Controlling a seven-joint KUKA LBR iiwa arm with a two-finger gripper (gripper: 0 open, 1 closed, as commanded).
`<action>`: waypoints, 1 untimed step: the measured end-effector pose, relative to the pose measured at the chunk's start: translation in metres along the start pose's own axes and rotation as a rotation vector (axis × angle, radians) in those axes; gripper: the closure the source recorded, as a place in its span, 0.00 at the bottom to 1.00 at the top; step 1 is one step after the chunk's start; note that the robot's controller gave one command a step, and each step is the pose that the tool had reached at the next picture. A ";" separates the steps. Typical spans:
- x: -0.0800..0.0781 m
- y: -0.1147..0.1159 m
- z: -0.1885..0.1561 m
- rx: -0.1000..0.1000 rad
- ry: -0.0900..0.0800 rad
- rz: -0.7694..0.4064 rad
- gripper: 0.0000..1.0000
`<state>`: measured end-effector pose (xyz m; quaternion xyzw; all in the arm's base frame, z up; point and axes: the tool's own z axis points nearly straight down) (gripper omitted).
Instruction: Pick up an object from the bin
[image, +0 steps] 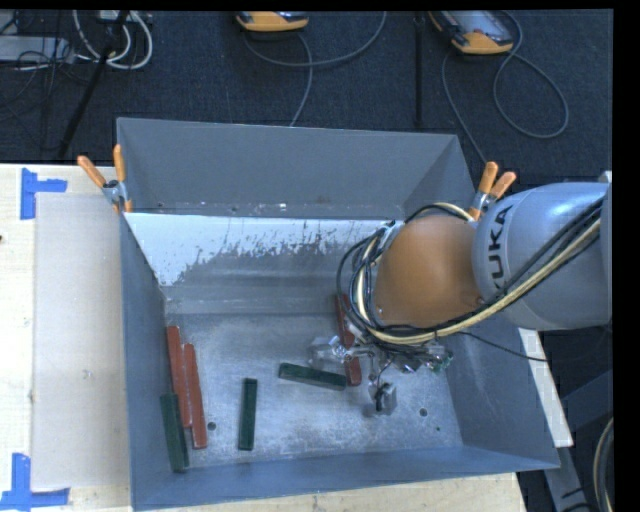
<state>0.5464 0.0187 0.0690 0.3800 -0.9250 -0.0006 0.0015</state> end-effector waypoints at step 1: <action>-0.001 0.000 0.000 0.000 -0.002 0.004 1.00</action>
Offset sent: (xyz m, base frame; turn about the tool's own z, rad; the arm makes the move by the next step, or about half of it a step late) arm 0.0000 0.0000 0.0000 0.0000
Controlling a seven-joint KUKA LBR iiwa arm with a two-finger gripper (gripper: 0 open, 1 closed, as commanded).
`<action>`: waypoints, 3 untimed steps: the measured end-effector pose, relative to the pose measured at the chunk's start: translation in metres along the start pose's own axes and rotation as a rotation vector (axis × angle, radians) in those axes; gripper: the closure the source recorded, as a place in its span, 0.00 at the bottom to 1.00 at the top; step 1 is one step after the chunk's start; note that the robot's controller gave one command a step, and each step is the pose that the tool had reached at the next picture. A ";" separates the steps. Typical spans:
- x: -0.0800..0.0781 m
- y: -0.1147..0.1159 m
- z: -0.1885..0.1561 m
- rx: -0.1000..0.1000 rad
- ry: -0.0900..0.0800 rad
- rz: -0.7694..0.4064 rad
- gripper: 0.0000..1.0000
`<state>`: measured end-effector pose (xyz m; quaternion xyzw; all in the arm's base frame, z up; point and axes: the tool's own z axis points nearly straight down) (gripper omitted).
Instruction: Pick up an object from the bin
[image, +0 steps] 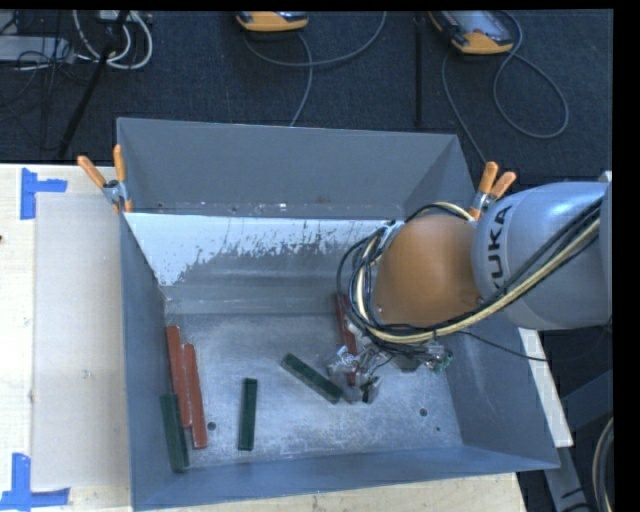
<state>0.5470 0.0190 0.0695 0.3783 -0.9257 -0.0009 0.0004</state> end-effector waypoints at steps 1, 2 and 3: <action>0.000 0.000 0.000 0.000 0.000 0.001 0.00; -0.024 0.026 -0.028 0.002 -0.004 -0.021 0.00; 0.034 0.045 0.001 -0.002 0.005 -0.043 0.00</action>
Offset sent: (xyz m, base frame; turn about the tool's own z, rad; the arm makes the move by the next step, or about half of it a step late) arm 0.0000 0.0000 0.0000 0.0000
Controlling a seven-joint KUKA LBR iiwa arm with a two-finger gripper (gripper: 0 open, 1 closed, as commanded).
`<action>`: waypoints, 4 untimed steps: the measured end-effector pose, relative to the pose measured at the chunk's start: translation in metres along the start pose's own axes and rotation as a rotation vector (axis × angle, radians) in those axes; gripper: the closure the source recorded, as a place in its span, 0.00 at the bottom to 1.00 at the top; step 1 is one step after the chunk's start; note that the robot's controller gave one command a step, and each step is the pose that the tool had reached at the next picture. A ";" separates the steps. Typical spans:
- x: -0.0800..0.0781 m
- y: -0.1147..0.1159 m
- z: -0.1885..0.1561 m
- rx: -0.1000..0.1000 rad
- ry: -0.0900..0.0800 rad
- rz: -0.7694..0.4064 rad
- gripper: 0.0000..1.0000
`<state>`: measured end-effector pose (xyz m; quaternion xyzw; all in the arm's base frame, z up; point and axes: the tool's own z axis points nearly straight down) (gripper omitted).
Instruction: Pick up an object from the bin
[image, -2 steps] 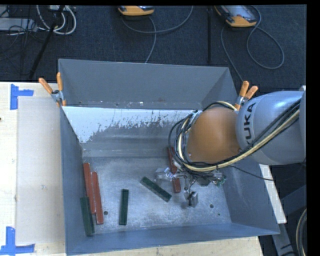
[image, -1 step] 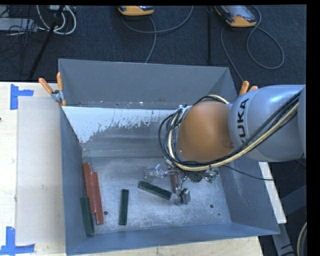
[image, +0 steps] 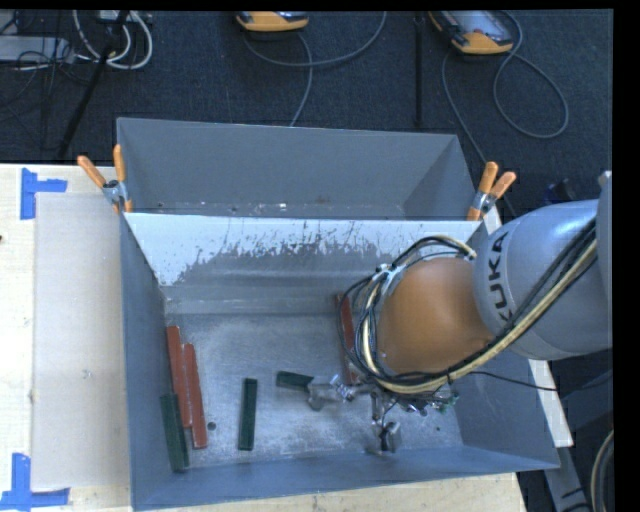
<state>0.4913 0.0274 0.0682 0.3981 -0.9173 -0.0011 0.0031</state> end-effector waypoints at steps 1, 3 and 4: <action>-0.050 -0.058 -0.143 0.012 -0.012 -0.162 0.00; -0.081 0.007 -0.002 0.003 -0.006 0.101 1.00; -0.112 0.015 -0.133 0.008 -0.014 0.067 1.00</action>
Offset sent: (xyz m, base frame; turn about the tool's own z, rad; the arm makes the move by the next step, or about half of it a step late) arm 0.0745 -0.0041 0.1384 -0.1635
